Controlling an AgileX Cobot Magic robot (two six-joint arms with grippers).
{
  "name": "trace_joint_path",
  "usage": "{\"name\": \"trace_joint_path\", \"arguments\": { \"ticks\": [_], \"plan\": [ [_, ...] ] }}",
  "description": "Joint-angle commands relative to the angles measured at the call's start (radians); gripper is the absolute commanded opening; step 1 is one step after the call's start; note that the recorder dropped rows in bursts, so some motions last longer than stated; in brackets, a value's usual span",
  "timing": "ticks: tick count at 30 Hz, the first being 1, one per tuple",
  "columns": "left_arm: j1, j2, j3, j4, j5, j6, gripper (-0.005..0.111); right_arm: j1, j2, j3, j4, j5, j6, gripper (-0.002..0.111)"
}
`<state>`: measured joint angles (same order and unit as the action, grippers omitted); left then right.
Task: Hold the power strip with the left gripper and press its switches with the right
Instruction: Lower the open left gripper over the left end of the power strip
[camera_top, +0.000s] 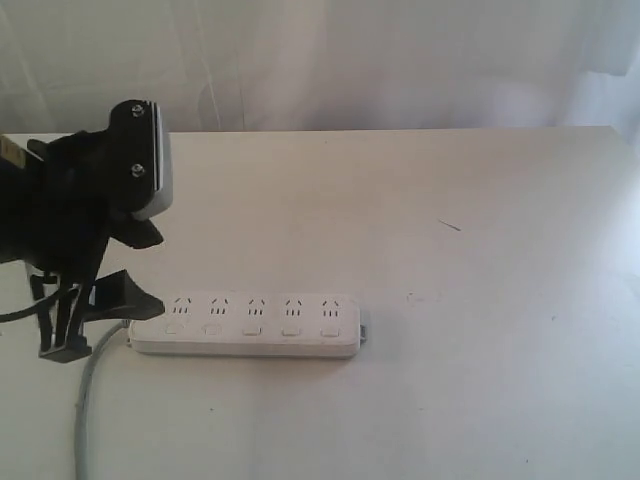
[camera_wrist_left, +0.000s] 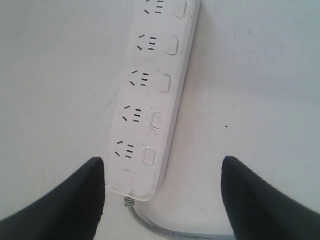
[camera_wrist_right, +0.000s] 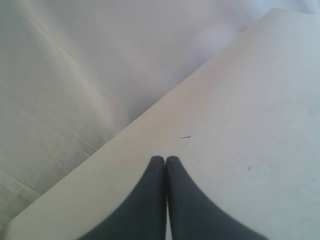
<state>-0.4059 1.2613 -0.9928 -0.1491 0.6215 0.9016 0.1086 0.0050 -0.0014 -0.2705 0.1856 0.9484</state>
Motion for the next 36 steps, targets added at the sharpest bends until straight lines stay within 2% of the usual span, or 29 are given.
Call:
{"name": "trace_joint_path", "arguments": {
  "ticks": [1, 10, 21, 31, 33, 35, 36],
  "plan": [
    [-0.006, 0.080, -0.078, -0.029, 0.081, 0.025, 0.071, 0.002, -0.005, 0.001, -0.008, -0.006, -0.002, 0.000],
    [-0.037, 0.228, -0.127, -0.003, 0.143, 0.066, 0.071, 0.002, -0.005, 0.001, -0.008, -0.006, -0.002, 0.000],
    [-0.037, 0.263, -0.127, 0.049, 0.153, 0.060, 0.069, 0.002, -0.005, 0.001, -0.008, -0.013, -0.002, 0.000],
    [-0.037, 0.263, -0.127, 0.049, 0.146, 0.057, 0.068, 0.002, -0.005, 0.001, 0.006, -0.193, -0.008, 0.000],
    [-0.037, 0.263, -0.127, 0.049, 0.146, 0.057, 0.068, 0.002, -0.005, 0.001, -0.029, -0.186, -0.085, 0.000],
    [-0.037, 0.263, -0.127, 0.049, 0.146, 0.057, 0.068, 0.002, -0.005, 0.001, -0.067, -0.191, -0.313, 0.000],
    [-0.037, 0.263, -0.127, 0.049, 0.146, 0.057, 0.068, 0.002, -0.005, 0.001, -0.067, -0.215, -0.337, 0.000]
  ]
}}
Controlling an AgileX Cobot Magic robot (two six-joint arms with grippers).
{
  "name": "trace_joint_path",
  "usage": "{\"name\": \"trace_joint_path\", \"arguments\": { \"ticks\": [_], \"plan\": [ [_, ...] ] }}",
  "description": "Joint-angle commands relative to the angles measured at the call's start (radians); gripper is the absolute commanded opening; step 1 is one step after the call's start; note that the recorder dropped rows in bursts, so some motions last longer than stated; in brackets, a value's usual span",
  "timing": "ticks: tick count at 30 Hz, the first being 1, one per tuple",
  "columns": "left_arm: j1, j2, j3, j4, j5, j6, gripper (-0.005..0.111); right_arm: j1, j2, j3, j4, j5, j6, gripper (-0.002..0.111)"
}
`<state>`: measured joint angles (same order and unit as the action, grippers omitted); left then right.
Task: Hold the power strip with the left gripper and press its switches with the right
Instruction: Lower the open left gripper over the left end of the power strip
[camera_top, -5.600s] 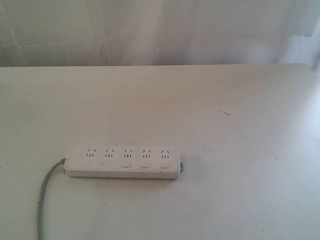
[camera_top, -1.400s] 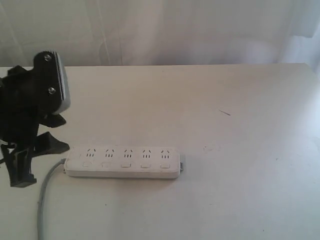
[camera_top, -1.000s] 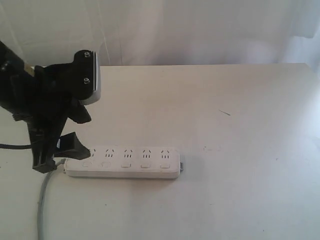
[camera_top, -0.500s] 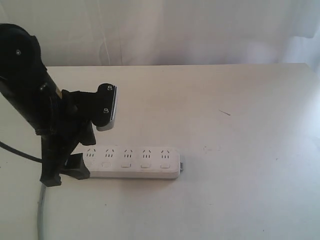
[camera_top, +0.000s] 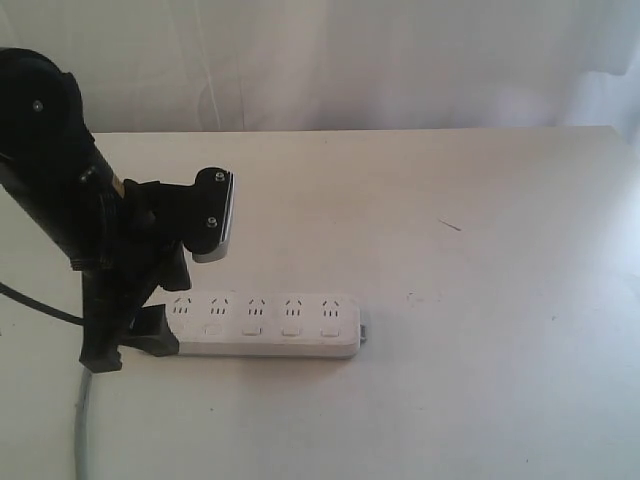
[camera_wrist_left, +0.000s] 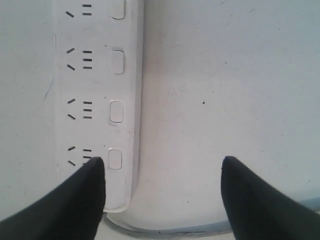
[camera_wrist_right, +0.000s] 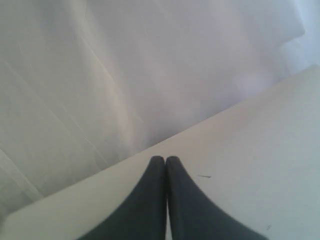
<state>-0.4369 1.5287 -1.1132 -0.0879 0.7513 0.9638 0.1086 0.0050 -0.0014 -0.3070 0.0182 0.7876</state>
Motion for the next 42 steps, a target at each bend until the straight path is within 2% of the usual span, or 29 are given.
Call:
{"name": "trace_joint_path", "arguments": {
  "ticks": [1, 6, 8, 11, 16, 23, 28, 34, 42],
  "plan": [
    [-0.006, -0.004, -0.007, -0.016, 0.017, -0.005, 0.068, 0.002, -0.005, 0.001, -0.031, -0.108, -0.189, 0.000],
    [-0.006, -0.004, -0.007, -0.002, 0.035, 0.000, 0.068, 0.002, -0.005, 0.001, -0.011, -0.307, -0.171, 0.000],
    [-0.006, -0.002, -0.007, 0.047, 0.035, 0.009, 0.068, 0.002, -0.005, 0.001, 0.011, -0.435, -0.149, 0.000],
    [-0.006, -0.002, -0.007, 0.066, 0.033, 0.012, 0.068, 0.002, -0.005, 0.001, 0.023, -0.509, -0.136, 0.000],
    [-0.006, 0.037, -0.007, 0.099, -0.033, 0.019, 0.075, 0.002, -0.005, 0.001, -0.019, -0.491, 0.135, 0.000],
    [-0.006, 0.150, -0.007, 0.234, -0.104, -0.008, 0.075, 0.002, -0.005, 0.001, -0.188, -0.547, 0.320, 0.000],
    [-0.006, 0.209, -0.028, 0.327, -0.170, -0.081, 0.084, 0.002, -0.005, 0.001, -0.298, -0.594, 0.473, 0.000],
    [-0.006, 0.268, -0.083, 0.335, -0.173, -0.099, 0.085, 0.002, -0.005, 0.001, -0.328, -0.607, 0.496, 0.000],
    [-0.006, 0.300, -0.087, 0.303, -0.151, -0.096, 0.085, 0.002, -0.005, 0.001, -0.328, -0.607, 0.496, 0.000]
  ]
}}
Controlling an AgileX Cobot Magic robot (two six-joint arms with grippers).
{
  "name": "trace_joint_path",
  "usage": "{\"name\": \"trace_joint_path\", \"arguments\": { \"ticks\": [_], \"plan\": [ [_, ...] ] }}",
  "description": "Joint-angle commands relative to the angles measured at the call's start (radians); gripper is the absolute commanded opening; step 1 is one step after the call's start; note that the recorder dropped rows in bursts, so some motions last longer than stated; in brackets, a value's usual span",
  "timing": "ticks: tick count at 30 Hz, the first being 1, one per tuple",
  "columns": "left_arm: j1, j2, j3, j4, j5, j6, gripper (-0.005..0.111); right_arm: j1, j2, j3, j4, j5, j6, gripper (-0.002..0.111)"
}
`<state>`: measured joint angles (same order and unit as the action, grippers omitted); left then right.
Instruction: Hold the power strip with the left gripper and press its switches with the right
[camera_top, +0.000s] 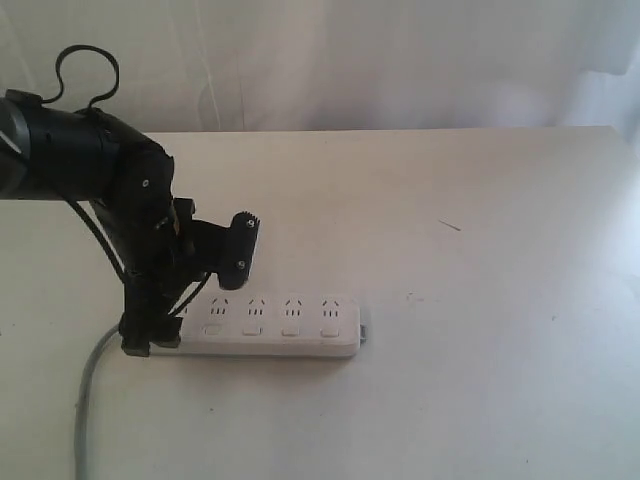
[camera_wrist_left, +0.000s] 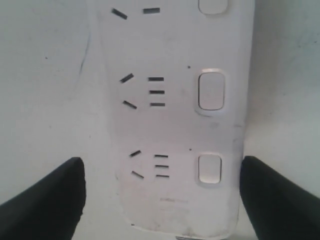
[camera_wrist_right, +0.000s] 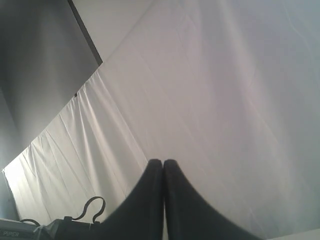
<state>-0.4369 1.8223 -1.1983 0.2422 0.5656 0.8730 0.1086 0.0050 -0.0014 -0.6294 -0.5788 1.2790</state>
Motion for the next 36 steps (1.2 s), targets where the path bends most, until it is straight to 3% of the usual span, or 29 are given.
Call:
{"name": "trace_joint_path", "arguments": {
  "ticks": [1, 11, 20, 28, 30, 36],
  "plan": [
    [-0.006, 0.006, -0.002, -0.027, 0.035, -0.006, 0.085, 0.002, -0.005, 0.001, -0.005, -0.010, 0.005, 0.000],
    [-0.006, 0.075, -0.002, -0.033, 0.019, -0.006, 0.085, 0.002, -0.005, 0.001, -0.024, -0.010, 0.005, 0.000],
    [-0.006, 0.088, -0.002, -0.073, -0.165, -0.005, 0.083, 0.002, -0.005, 0.001, -0.056, 0.000, 0.005, 0.000],
    [-0.006, 0.088, -0.002, -0.112, -0.061, 0.075, 0.080, 0.002, -0.005, 0.001, -0.056, 0.047, 0.005, 0.000],
    [-0.006, 0.088, -0.002, -0.112, -0.040, 0.075, 0.072, 0.002, -0.005, 0.001, -0.056, 0.047, 0.005, 0.000],
    [-0.006, 0.088, -0.002, -0.114, 0.021, 0.075, 0.021, 0.002, -0.005, 0.001, -0.056, 0.047, 0.005, 0.000]
  ]
}}
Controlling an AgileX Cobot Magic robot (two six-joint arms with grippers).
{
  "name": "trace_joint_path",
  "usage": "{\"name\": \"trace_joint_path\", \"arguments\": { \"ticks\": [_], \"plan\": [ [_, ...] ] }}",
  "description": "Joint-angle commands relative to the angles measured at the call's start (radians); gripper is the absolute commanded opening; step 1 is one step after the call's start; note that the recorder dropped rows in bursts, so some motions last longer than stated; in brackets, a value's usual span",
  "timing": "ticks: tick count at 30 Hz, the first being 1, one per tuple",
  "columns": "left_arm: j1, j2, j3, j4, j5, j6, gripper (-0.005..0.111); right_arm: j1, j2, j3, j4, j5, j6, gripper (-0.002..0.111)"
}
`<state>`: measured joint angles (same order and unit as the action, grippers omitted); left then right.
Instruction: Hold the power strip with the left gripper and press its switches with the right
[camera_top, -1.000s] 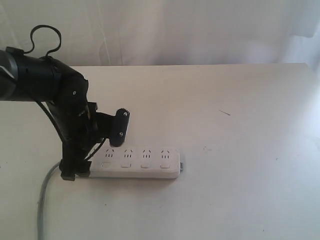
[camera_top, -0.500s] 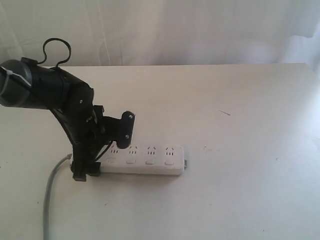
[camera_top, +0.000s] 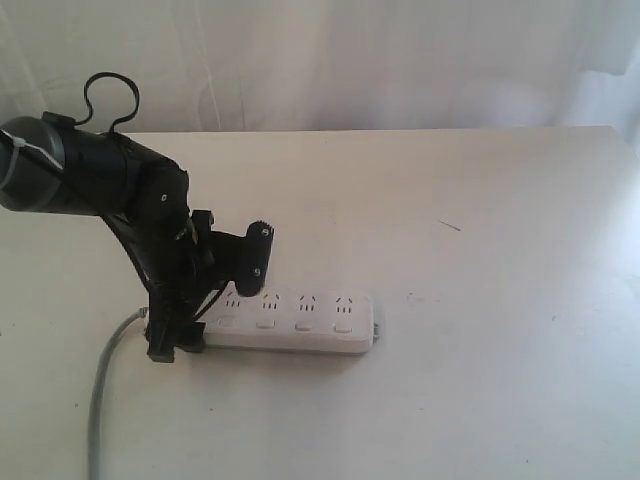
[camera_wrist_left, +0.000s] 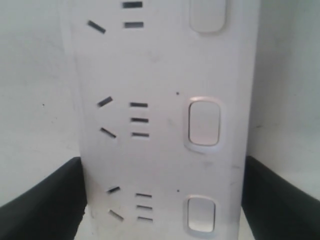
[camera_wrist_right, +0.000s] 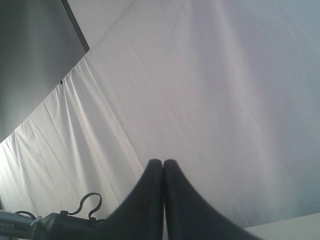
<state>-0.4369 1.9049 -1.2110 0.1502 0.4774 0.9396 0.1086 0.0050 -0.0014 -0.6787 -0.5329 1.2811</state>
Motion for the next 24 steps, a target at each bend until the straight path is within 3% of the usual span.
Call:
{"name": "trace_joint_path", "arguments": {
  "ticks": [1, 3, 10, 14, 19, 21, 24],
  "plan": [
    [-0.006, 0.005, 0.011, -0.022, 0.118, 0.008, 0.012, 0.002, -0.005, 0.001, -0.007, 0.001, 0.003, 0.000],
    [-0.006, 0.005, 0.011, -0.022, 0.123, 0.008, 0.000, 0.002, -0.005, 0.001, -0.007, 0.001, 0.003, 0.000],
    [-0.006, 0.005, 0.013, -0.024, 0.123, 0.008, 0.003, 0.002, -0.005, 0.001, -0.007, 0.001, 0.005, 0.000],
    [-0.006, 0.005, 0.013, -0.024, 0.127, 0.008, 0.028, 0.002, -0.005, 0.001, -0.007, 0.001, 0.005, 0.000],
    [-0.006, 0.005, 0.013, -0.018, 0.140, -0.013, 0.087, 0.002, -0.005, 0.001, -0.007, 0.001, 0.005, 0.000],
    [-0.006, 0.005, 0.013, 0.027, 0.154, -0.065, 0.097, 0.002, -0.005, 0.001, -0.007, 0.001, 0.005, 0.000],
    [-0.006, 0.005, 0.013, 0.118, 0.206, -0.126, 0.096, 0.002, -0.005, 0.001, -0.007, 0.001, 0.005, 0.000]
  ]
}}
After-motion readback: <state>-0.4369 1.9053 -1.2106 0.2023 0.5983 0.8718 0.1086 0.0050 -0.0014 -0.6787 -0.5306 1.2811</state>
